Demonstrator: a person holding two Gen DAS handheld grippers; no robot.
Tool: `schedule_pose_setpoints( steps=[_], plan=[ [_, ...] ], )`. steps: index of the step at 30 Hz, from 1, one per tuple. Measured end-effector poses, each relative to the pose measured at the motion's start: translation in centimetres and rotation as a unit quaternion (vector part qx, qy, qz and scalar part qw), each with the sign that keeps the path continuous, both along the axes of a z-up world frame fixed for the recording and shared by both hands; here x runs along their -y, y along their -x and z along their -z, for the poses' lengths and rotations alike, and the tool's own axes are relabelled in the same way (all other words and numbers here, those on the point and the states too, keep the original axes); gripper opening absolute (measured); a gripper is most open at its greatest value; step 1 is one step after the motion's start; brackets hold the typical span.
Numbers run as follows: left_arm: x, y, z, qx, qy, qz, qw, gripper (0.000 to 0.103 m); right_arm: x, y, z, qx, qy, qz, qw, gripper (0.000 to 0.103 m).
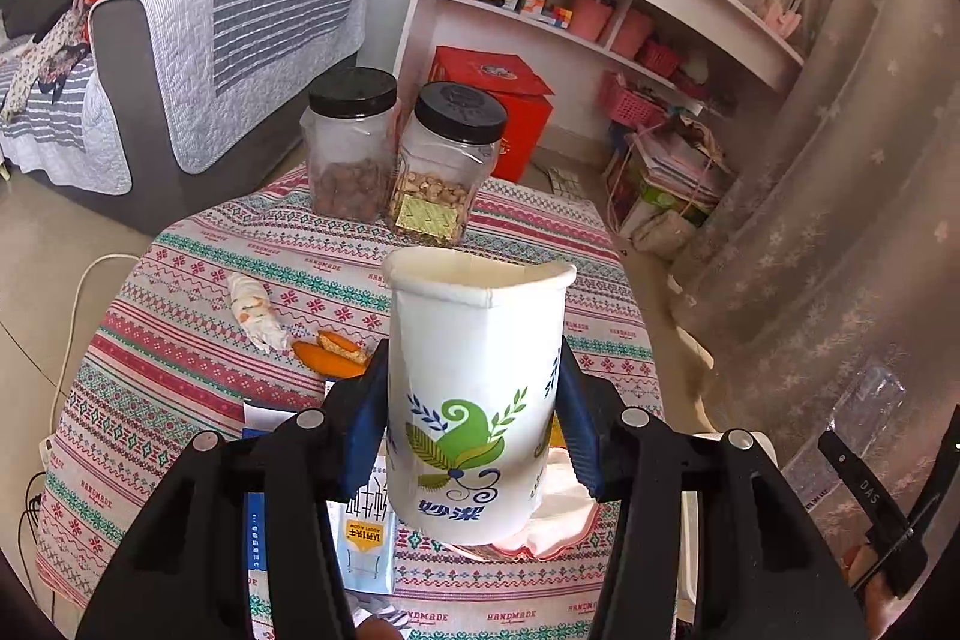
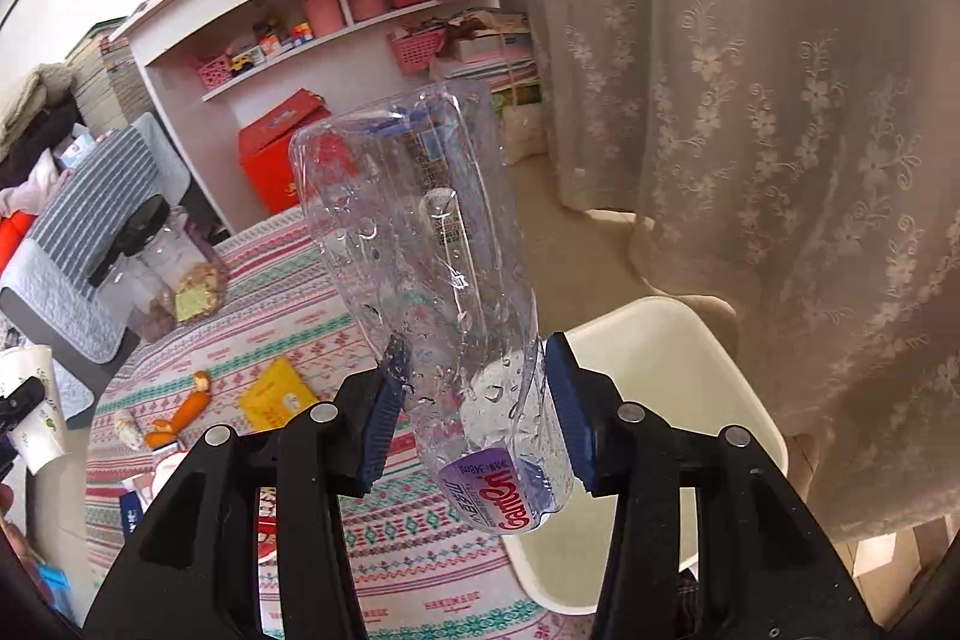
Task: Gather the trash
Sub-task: 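Carry the bottle and cup to the white bin and release both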
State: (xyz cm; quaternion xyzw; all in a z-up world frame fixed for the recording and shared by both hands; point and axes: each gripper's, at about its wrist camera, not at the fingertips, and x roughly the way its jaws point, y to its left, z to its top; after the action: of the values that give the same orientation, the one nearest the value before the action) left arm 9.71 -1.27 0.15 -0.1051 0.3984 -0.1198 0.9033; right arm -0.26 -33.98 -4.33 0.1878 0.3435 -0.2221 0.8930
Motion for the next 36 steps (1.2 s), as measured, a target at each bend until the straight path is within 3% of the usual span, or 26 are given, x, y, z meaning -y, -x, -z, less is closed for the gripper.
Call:
schedule_pose_setpoints(
  steps=[5, 7, 9, 13, 18, 25, 31, 36],
  plan=[
    [2.6, 0.2, 0.2, 0.000, -0.002, 0.024, 0.9997, 0.050, 1.8, 0.6, 1.6, -0.039, 0.005, 0.045, 0.998, 0.047],
    [3.9, 0.2, 0.3, -0.001, 0.000, 0.037, 0.9993, 0.050, 2.0, 1.4, 1.8, -0.044, 0.016, 0.061, 0.997, 0.070],
    [5.3, 0.3, 0.4, -0.003, 0.004, 0.054, 0.9985, 0.050, 2.2, 2.3, 1.7, -0.035, 0.025, 0.077, 0.996, 0.084],
    [8.5, 0.6, 0.4, -0.007, 0.020, 0.097, 0.9950, 0.050, 2.4, 3.9, 1.6, -0.024, 0.029, 0.095, 0.995, 0.095],
    [13.1, 1.5, 0.4, -0.014, 0.043, 0.164, 0.9854, 0.051, 3.3, 5.6, 3.3, -0.039, -0.005, 0.112, 0.993, 0.096],
    [19.3, 2.2, 1.4, -0.051, 0.078, 0.259, 0.9613, 0.052, 4.2, 7.6, 5.7, -0.067, -0.036, 0.139, 0.987, 0.096],
    [23.8, 2.3, 3.2, -0.083, 0.088, 0.306, 0.9443, 0.054, 4.6, 8.6, 6.8, -0.076, -0.034, 0.151, 0.985, 0.096],
    [26.2, 2.6, 5.1, -0.110, 0.079, 0.322, 0.9369, 0.057, 5.0, 8.7, 7.2, -0.083, -0.025, 0.153, 0.985, 0.096]
  ],
)
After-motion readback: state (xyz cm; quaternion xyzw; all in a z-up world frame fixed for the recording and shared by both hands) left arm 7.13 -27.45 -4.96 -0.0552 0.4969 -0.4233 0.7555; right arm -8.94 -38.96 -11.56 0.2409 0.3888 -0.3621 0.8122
